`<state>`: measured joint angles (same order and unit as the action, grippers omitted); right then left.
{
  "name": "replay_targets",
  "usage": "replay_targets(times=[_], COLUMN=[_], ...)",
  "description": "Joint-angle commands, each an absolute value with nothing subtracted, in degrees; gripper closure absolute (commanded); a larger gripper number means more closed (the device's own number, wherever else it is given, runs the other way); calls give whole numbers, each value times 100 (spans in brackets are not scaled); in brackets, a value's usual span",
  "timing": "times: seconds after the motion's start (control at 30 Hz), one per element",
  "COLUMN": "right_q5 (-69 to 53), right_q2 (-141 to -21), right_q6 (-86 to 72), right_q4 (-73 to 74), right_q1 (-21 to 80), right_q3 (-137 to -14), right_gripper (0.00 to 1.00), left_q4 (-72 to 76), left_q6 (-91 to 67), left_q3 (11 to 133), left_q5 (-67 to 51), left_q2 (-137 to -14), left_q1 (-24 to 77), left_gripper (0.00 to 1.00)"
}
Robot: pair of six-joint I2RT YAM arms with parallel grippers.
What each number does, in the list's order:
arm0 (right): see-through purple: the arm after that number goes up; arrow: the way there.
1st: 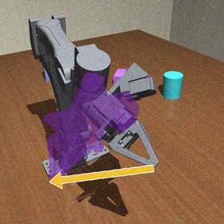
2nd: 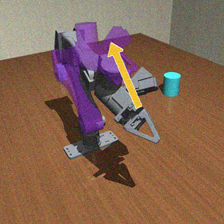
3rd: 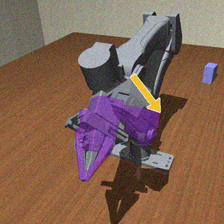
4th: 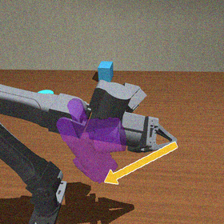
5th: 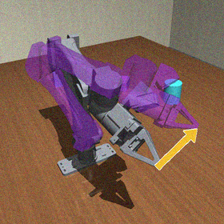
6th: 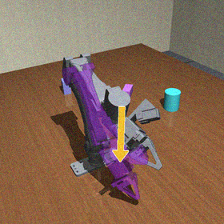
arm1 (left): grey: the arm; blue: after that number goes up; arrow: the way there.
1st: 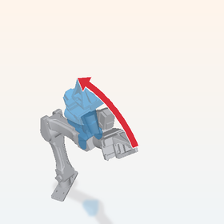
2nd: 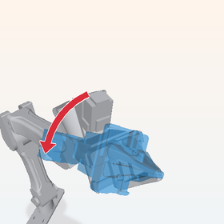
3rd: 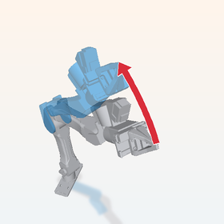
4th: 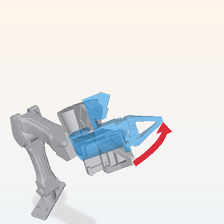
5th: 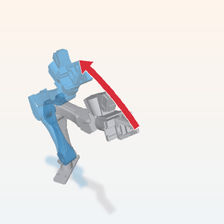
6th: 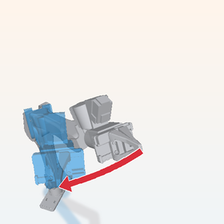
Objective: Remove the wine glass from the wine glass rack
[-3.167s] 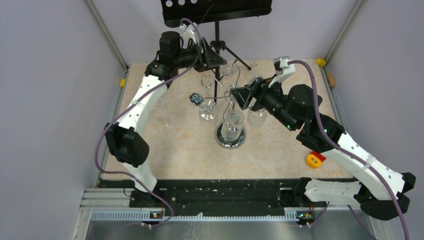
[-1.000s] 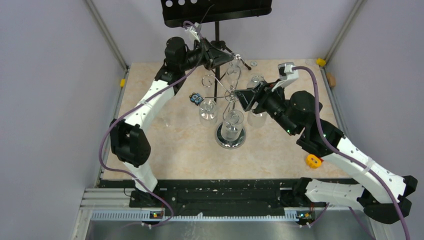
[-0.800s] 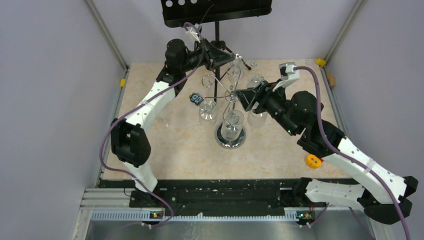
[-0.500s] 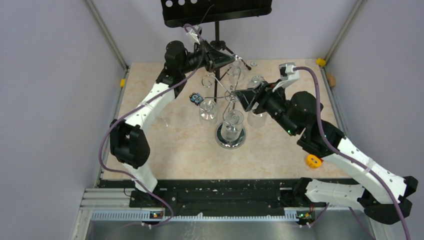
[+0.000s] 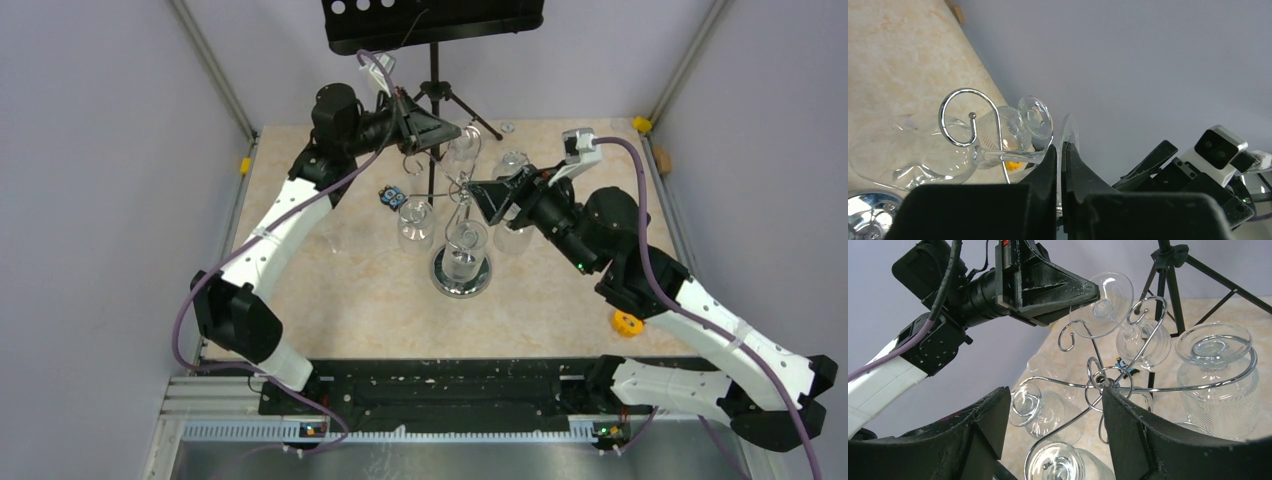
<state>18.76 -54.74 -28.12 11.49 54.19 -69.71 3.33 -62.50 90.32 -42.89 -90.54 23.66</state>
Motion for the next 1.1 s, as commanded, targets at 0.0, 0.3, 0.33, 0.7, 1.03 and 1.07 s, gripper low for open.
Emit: replay_targets(times=[0.0,0.3,0.33,0.7,1.03,1.07], right_q5=[1768,1737,1732,1158,286,151], right_q2=[-5353,-5267,-5264,-5367,-5758,-5886], right_q6=[-2880,-2900,-2896,-2732,-1981,-1807], right_q4=[851,801,788,575,103,66], right_q1=[5398,5399,5398,5397,5404,5400], right_q3=[-6965,-6875,-6867,-6979,-7363,-7492], right_gripper=[31,25,25,24,34,38], left_q4=[-52,-425,-365,-200,-223,-228], left_q6=[-5578,-5220,-5244,-5379,-5596,-5625], left_q3=[9411,9435,9414,9692,9471,9429], left_q5=[-3884,-3469,-3488,-3256,-3032,-2968], left_q2=[-8784,-8701,-8688,-8489,-7789,-7681], left_q1=[2323,2182,2142,1736,1552,1535], left_gripper=[100,100,100,100,100,100])
